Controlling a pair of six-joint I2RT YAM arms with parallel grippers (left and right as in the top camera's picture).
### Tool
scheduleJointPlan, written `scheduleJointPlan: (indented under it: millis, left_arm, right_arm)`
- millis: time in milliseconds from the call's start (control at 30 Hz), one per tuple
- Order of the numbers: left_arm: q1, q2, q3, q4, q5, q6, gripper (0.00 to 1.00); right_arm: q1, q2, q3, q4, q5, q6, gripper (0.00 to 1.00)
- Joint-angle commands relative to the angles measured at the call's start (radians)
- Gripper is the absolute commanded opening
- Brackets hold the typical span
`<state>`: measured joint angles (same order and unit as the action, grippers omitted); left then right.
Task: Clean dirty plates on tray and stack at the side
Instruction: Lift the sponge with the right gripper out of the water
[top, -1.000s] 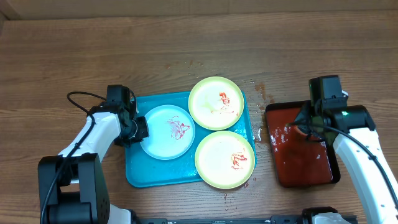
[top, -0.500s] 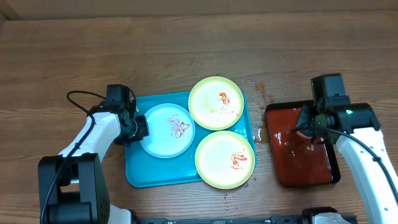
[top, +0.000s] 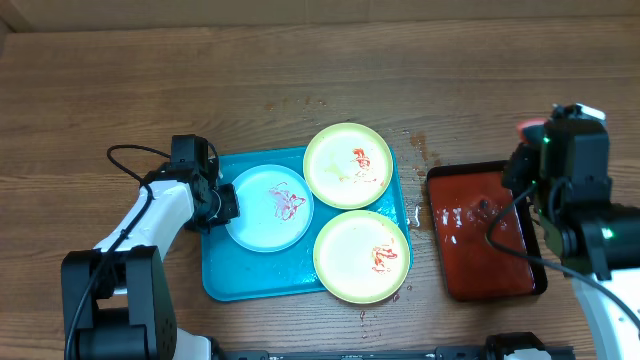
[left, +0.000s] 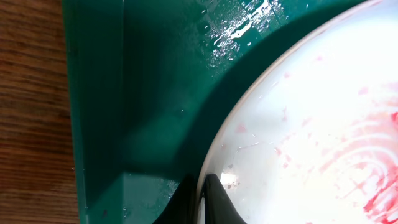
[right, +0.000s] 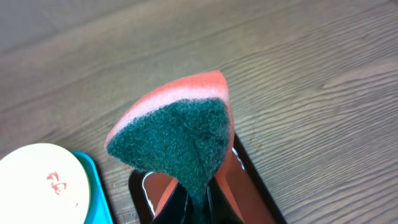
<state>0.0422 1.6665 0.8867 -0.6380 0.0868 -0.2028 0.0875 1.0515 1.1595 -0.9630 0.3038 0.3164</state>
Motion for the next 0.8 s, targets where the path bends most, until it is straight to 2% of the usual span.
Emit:
scheduleJointPlan:
  millis: [0,767]
  left_arm:
    - [0.01,0.034,-0.027,0.014,-0.034,0.013,0.04]
    - [0.01,0.034,-0.027,0.014,-0.015,0.013,0.04]
  right_arm:
    - [0.003,-0.049,0.033,0.005,0.047,-0.007,0.04]
    - [0.003,-0.099,0.032,0.002,0.043,-0.026,0.04]
